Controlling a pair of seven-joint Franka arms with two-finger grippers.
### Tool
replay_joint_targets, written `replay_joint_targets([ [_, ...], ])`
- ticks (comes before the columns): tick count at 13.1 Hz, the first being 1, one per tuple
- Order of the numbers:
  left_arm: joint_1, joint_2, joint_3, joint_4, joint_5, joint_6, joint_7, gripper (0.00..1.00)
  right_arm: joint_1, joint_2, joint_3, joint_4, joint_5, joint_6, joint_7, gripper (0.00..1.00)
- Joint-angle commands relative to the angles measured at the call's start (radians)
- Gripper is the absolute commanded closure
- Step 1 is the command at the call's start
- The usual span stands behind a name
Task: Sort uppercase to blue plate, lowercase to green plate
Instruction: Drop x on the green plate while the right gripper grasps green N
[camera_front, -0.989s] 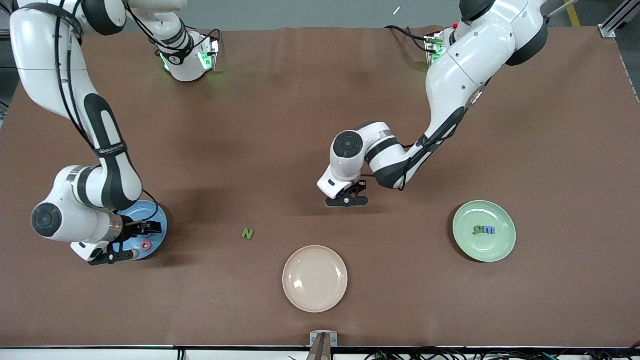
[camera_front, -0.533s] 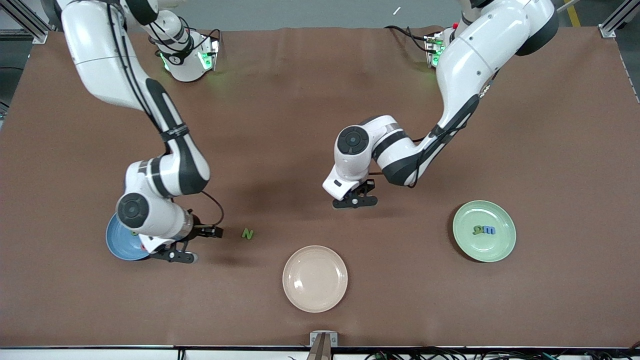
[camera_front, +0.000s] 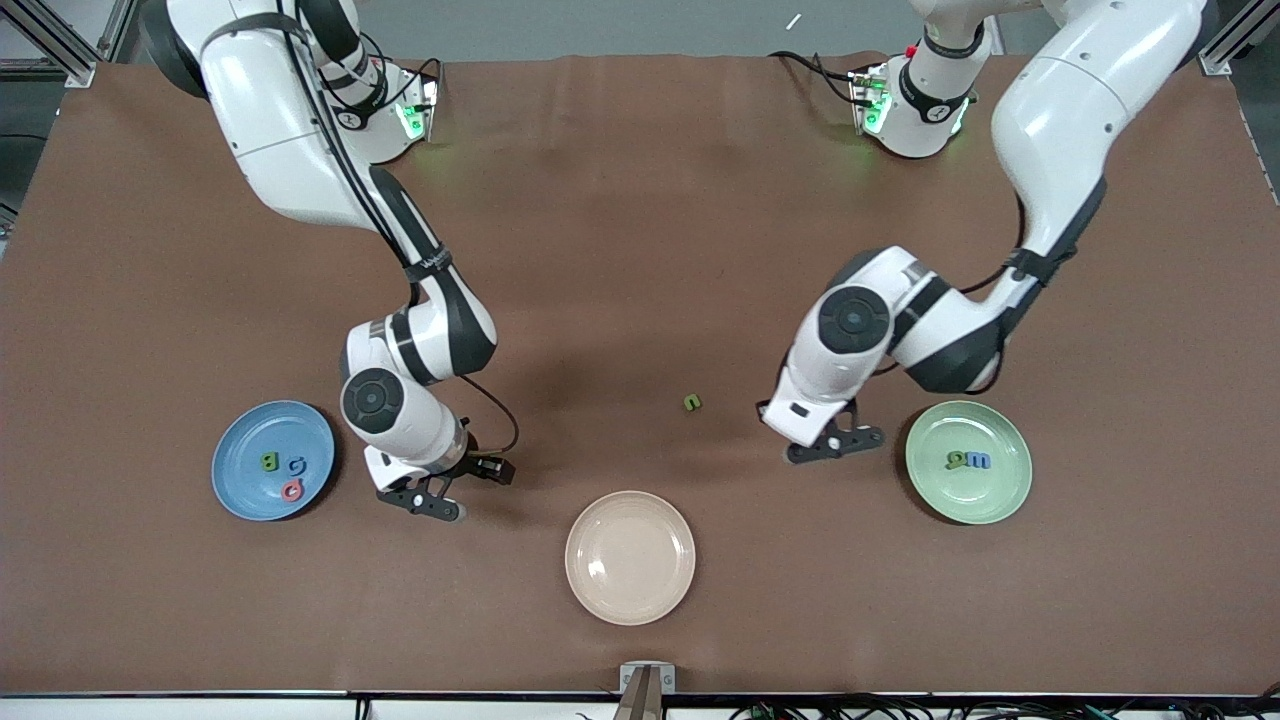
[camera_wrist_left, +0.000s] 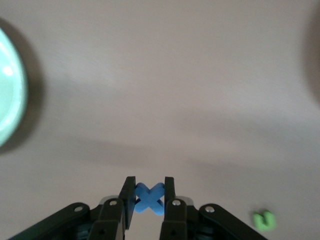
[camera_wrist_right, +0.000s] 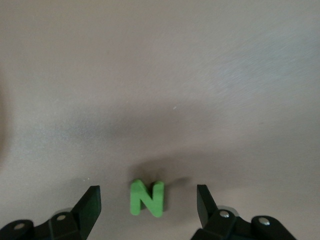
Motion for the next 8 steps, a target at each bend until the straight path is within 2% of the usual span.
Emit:
replay_joint_targets([
  [1,0.086,-0.023,-0.015,-0.036,-0.008,-0.003,0.052,0.98,0.026,0.019,-0.014,0.012,-0.013,0.018,0.042,0.18],
  [3,0.167,-0.010,-0.011,-0.041,0.003,-0.004,0.075,0.97,0.030,0.019,-0.014,0.010,-0.022,0.018,0.040,0.30],
  [5,0.238,-0.009,-0.009,-0.042,0.003,-0.004,0.163,0.97,0.024,0.023,-0.014,0.007,-0.077,0.028,0.044,0.48],
  [8,0.292,0.008,0.003,-0.039,0.006,0.002,0.264,0.96,0.020,0.026,-0.014,-0.001,-0.091,0.061,0.042,0.75],
])
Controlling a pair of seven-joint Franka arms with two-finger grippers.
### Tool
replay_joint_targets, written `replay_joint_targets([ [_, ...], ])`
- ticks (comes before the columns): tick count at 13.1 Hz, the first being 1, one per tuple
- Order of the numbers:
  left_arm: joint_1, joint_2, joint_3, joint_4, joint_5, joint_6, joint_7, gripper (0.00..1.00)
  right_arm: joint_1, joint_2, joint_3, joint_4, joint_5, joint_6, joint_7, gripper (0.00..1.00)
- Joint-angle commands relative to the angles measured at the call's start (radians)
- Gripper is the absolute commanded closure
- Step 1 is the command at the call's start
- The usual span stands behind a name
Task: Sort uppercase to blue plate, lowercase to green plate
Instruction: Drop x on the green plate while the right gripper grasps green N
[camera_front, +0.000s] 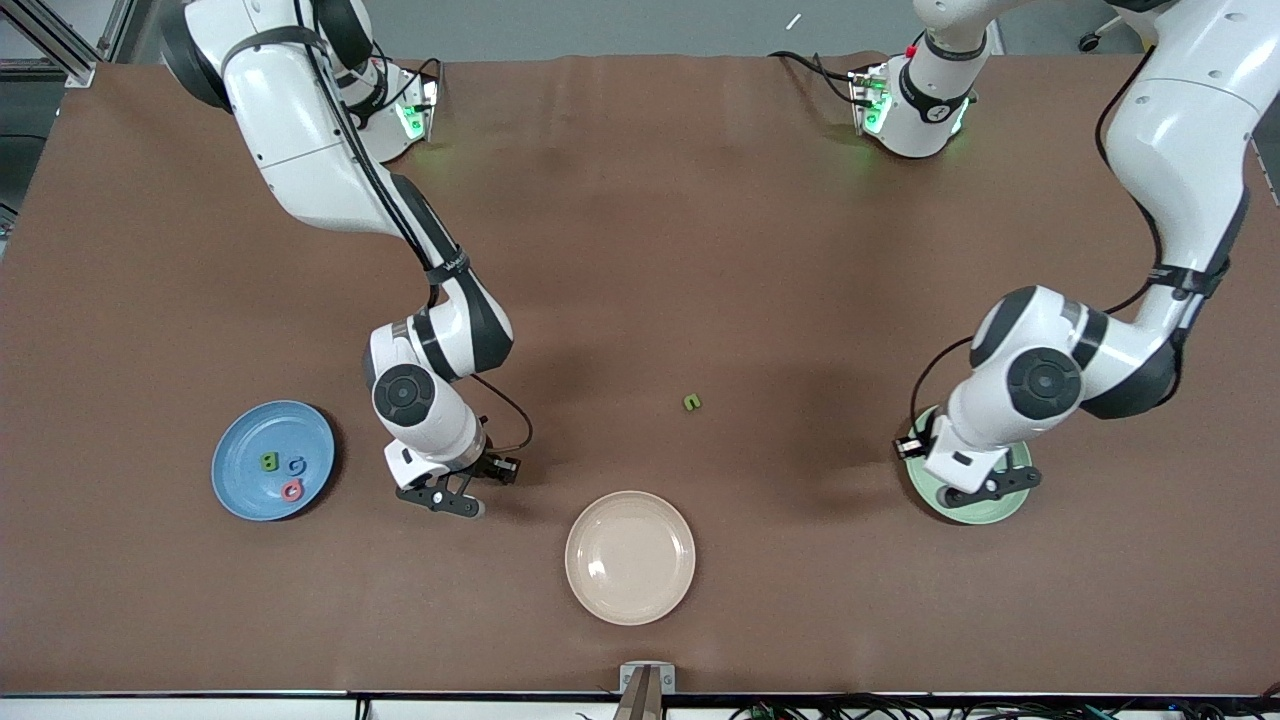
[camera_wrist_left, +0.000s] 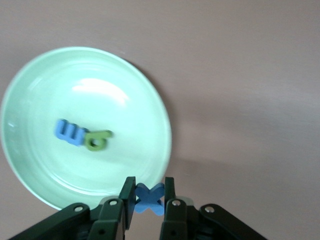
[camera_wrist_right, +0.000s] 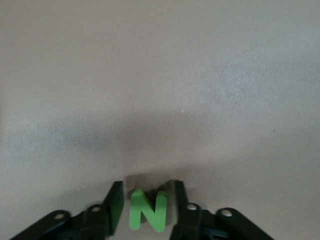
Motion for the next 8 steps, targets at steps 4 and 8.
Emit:
replay_joint_targets([
  [4,0.015,0.031,0.053,0.001,0.007,0.029,0.065,0.66,-0.002,0.006,0.000,0.000,-0.019,0.020,0.018,0.92],
  [8,0.014,0.019,0.041,-0.001,0.005,0.026,0.076,0.00,-0.011,-0.009,0.000,0.012,-0.019,-0.006,-0.001,0.98],
])
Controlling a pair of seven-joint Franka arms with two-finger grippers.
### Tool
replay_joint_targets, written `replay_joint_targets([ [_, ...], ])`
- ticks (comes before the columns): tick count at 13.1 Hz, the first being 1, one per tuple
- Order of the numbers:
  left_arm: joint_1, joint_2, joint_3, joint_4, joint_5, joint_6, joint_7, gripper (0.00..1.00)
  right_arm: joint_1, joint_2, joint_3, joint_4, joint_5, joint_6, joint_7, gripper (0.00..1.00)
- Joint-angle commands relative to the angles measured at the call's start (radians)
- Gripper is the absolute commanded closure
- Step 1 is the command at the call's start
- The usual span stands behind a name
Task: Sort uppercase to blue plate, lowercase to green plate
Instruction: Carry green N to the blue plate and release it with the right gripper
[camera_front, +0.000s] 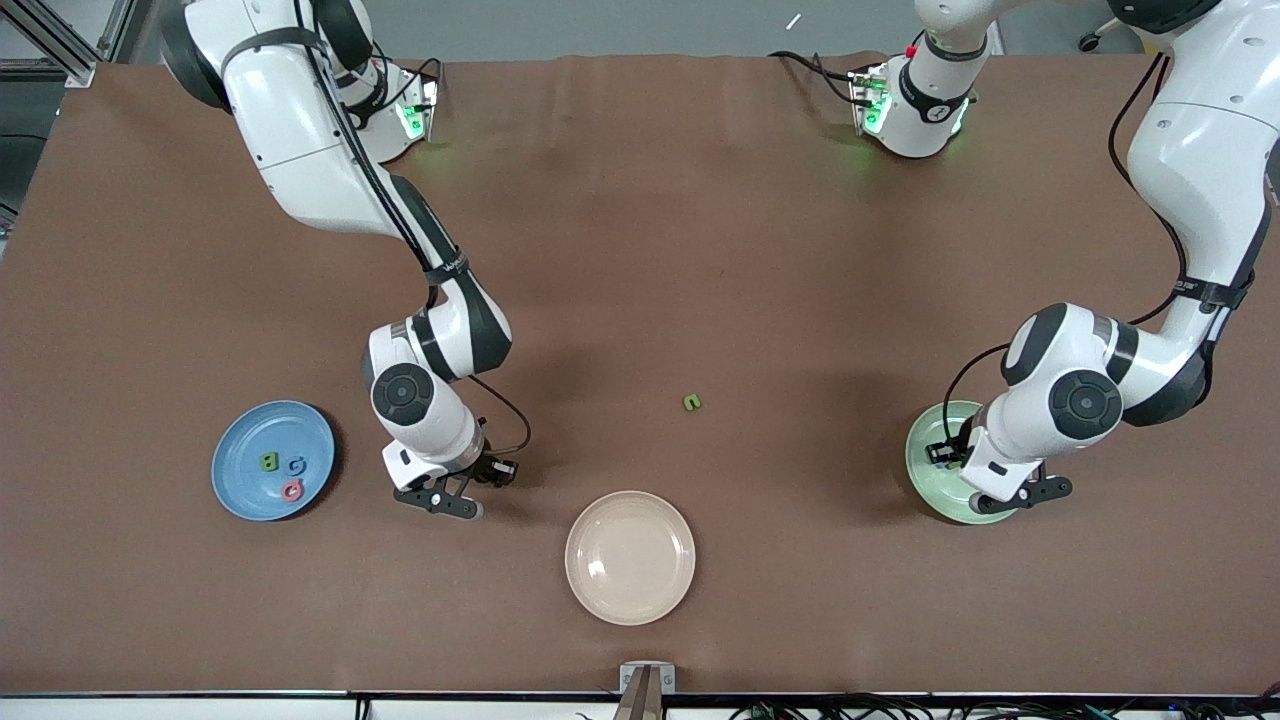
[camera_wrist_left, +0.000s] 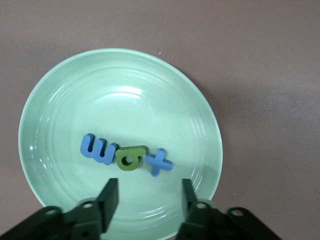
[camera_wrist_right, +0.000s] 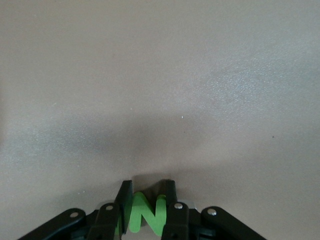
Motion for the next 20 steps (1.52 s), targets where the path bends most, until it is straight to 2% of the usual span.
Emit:
replay_joint_targets([
  [1,-0.015,-0.017,-0.029,0.005,-0.017,-0.004,-0.013,0.00,-0.021,-0.020,0.001,0.018,-0.023,-0.045,-0.009,0.99],
  [4,-0.044,-0.017,-0.123,0.004,-0.093,-0.010,-0.166,0.00,-0.070,-0.024,0.004,0.089,-0.034,-0.158,-0.081,1.00],
  [5,-0.082,-0.017,-0.141,0.007,-0.094,-0.029,-0.257,0.00,-0.076,-0.030,0.003,0.090,-0.035,-0.177,-0.121,1.00],
  [7,-0.204,-0.004,-0.134,0.036,-0.094,-0.027,-0.425,0.00,-0.141,-0.059,0.003,0.087,-0.034,-0.239,-0.255,1.00],
  [11,-0.534,0.013,0.024,0.137,-0.106,-0.027,-0.720,0.01,-0.311,-0.073,0.007,0.077,-0.018,-0.292,-0.640,1.00],
  [14,-0.708,0.071,0.131,0.240,-0.142,-0.027,-0.825,0.18,-0.403,-0.073,0.012,0.075,-0.017,-0.295,-0.835,0.99],
  [16,-0.780,0.091,0.202,0.259,-0.143,-0.020,-0.825,0.24,-0.458,-0.072,0.013,0.072,-0.015,-0.306,-0.940,0.99],
  [19,-0.794,0.122,0.214,0.259,-0.142,-0.015,-0.807,0.27,-0.457,-0.081,0.020,0.074,0.038,-0.371,-0.939,0.97],
  [20,-0.797,0.128,0.214,0.257,-0.139,-0.006,-0.804,0.27,-0.440,-0.083,0.020,0.077,0.041,-0.376,-0.927,0.85],
])
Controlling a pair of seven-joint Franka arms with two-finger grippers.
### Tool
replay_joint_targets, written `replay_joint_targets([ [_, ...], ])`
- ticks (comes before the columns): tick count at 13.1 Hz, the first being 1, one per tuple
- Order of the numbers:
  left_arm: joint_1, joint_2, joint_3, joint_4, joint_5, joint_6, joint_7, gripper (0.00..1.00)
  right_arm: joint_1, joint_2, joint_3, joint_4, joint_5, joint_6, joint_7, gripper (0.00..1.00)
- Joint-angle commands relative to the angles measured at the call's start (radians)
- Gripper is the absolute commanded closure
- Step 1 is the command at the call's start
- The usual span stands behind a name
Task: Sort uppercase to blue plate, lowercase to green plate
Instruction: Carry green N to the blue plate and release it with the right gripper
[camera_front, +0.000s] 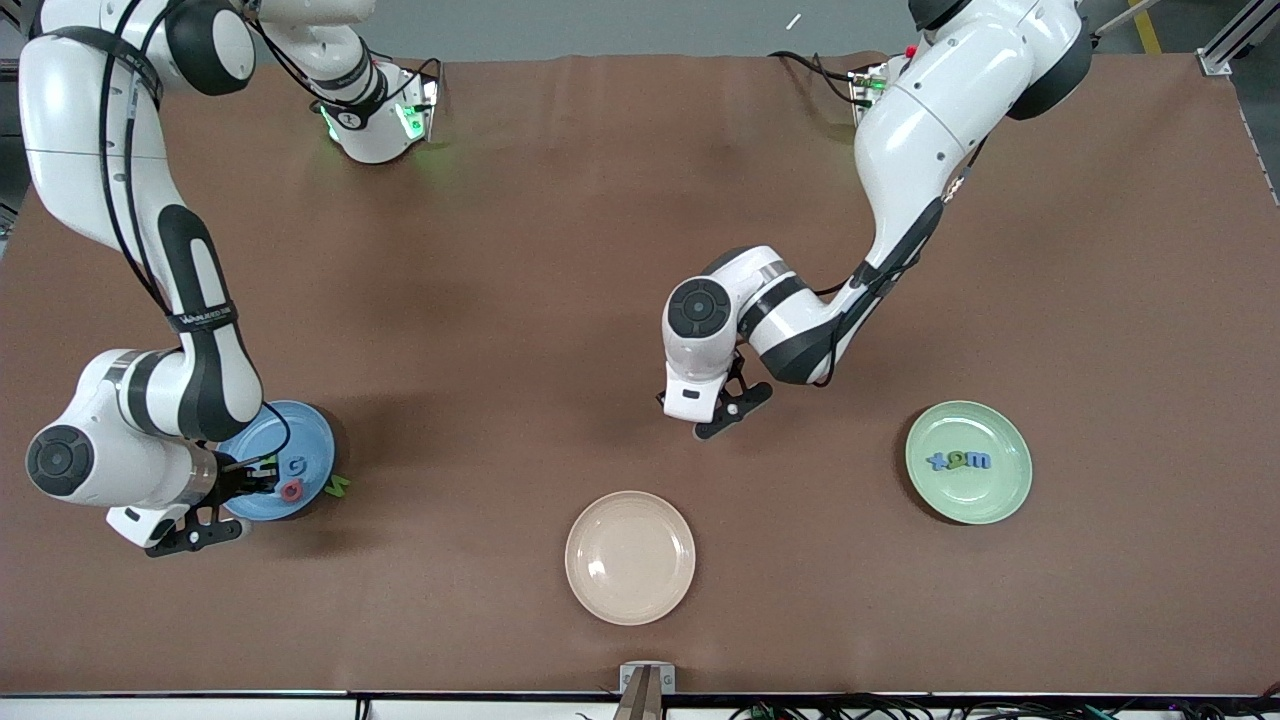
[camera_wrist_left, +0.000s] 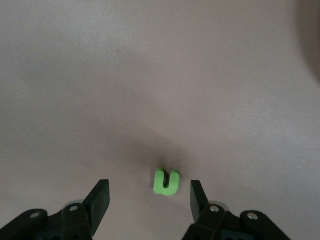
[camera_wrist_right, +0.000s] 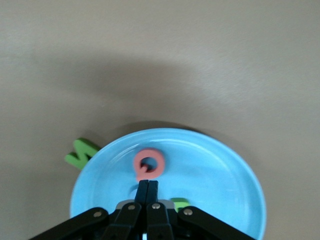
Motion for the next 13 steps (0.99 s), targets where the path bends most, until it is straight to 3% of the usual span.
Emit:
replay_joint_targets([
  [1,-0.012,0.023,0.008,0.029,-0.008,0.004,0.027,0.29,0.035,-0.031,0.016,-0.022,0.016,-0.011,0.034,0.70],
  [3,-0.012,0.028,0.008,0.028,-0.006,0.004,0.061,0.34,0.076,-0.023,0.014,0.007,-0.002,-0.011,0.015,0.44],
  [5,-0.013,0.031,0.006,0.029,-0.006,0.019,0.081,0.37,0.136,-0.020,0.014,0.021,-0.059,0.021,-0.113,0.31],
  [7,-0.013,0.040,0.008,0.029,-0.008,0.042,0.106,0.39,0.136,-0.010,0.014,0.012,-0.082,0.136,-0.300,0.13],
  [10,-0.016,0.043,0.008,0.029,-0.005,0.050,0.112,0.41,0.106,0.038,0.016,0.001,-0.067,0.217,-0.677,0.11],
  [13,-0.019,0.057,0.008,0.029,-0.002,0.070,0.113,0.41,0.099,0.038,0.019,-0.050,-0.064,0.222,-0.761,0.11],
])
